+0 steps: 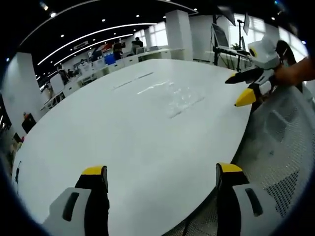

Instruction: Open the resealable bag by pulling the two sides of the seal apart until the entire bag opening is separated and visibly accessible.

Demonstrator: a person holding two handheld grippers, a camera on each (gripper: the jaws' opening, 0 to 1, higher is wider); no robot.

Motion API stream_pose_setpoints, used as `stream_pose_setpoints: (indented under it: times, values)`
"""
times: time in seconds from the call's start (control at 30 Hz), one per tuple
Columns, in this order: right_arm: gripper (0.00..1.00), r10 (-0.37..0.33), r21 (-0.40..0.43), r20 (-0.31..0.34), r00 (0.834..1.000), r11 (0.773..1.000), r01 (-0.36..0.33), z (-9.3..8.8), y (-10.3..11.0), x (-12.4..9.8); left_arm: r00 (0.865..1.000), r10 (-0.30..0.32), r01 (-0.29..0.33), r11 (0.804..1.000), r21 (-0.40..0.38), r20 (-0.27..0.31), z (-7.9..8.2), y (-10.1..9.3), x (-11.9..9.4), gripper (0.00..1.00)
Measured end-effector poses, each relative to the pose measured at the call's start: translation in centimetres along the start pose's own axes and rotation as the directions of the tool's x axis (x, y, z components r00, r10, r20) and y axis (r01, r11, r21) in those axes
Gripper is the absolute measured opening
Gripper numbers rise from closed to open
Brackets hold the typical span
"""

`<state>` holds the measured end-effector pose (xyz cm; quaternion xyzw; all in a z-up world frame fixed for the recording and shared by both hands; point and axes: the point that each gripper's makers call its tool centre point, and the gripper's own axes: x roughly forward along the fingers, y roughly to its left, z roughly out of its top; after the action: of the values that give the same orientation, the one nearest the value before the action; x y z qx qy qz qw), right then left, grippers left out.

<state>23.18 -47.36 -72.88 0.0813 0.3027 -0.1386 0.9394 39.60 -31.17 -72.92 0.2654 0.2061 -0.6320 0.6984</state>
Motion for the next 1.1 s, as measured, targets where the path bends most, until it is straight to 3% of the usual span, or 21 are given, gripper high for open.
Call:
stream_pose_setpoints:
  times: [1.1]
  values:
    - [0.95,-0.007,-0.033,-0.04,0.999,0.999,0.006,-0.47,-0.2,0.26,1.0,0.013,-0.012,1.0,0.024,-0.028,-0.44,0.32,0.33,0.91]
